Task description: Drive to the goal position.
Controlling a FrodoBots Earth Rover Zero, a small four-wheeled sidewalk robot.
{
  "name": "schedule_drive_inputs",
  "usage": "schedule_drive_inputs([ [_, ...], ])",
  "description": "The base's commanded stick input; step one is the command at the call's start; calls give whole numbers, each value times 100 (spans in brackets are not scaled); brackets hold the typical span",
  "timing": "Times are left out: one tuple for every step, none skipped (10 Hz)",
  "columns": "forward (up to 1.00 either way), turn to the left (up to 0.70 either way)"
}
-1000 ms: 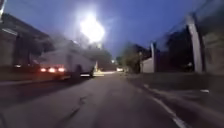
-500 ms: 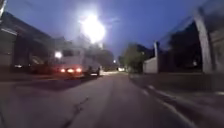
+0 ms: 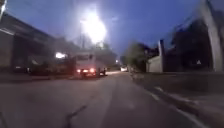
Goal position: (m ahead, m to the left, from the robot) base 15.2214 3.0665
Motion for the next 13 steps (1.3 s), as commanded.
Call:
schedule_drive_inputs([
  [70,-29],
  [70,-30],
  [70,-32],
  [70,-35],
  [70,-35],
  [70,-35],
  [70,-32],
  [70,-2],
  [70,0],
  [70,0],
  [70,0],
  [70,-12],
  [70,-24],
])
